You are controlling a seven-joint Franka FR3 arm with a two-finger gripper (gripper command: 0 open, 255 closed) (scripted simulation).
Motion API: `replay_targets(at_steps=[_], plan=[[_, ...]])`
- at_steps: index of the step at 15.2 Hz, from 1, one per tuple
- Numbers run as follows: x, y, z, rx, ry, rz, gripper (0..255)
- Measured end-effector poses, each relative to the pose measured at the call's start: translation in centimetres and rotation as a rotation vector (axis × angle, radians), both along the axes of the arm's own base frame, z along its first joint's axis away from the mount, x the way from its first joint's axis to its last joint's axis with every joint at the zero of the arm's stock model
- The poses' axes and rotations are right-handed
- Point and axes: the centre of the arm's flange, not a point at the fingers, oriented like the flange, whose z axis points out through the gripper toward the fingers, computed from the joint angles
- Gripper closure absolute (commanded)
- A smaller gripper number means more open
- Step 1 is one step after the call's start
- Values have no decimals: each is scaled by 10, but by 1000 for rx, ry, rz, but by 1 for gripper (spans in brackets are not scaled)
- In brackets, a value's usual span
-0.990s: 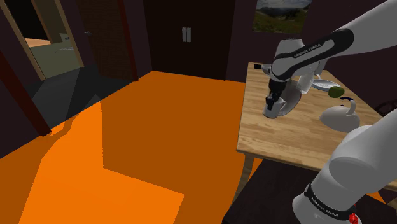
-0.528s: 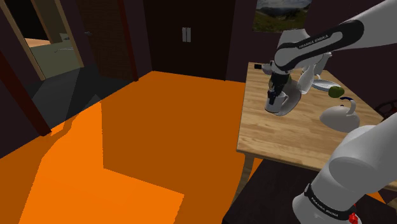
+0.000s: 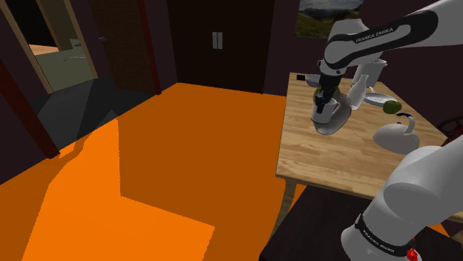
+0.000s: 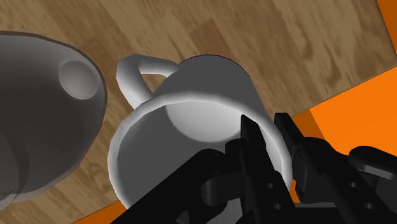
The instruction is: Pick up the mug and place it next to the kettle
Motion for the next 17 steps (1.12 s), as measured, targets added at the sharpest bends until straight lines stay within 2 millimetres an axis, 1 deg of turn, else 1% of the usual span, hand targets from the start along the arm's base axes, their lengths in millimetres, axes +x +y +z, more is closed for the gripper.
replay_targets(at_steps=[12, 15, 16, 17], plan=[[1, 0, 63, 0, 0, 0, 255], [-18, -19, 67, 0, 0, 0, 255], [-30, -27, 65, 0, 0, -1, 255], [-39, -35, 67, 0, 0, -1, 255]])
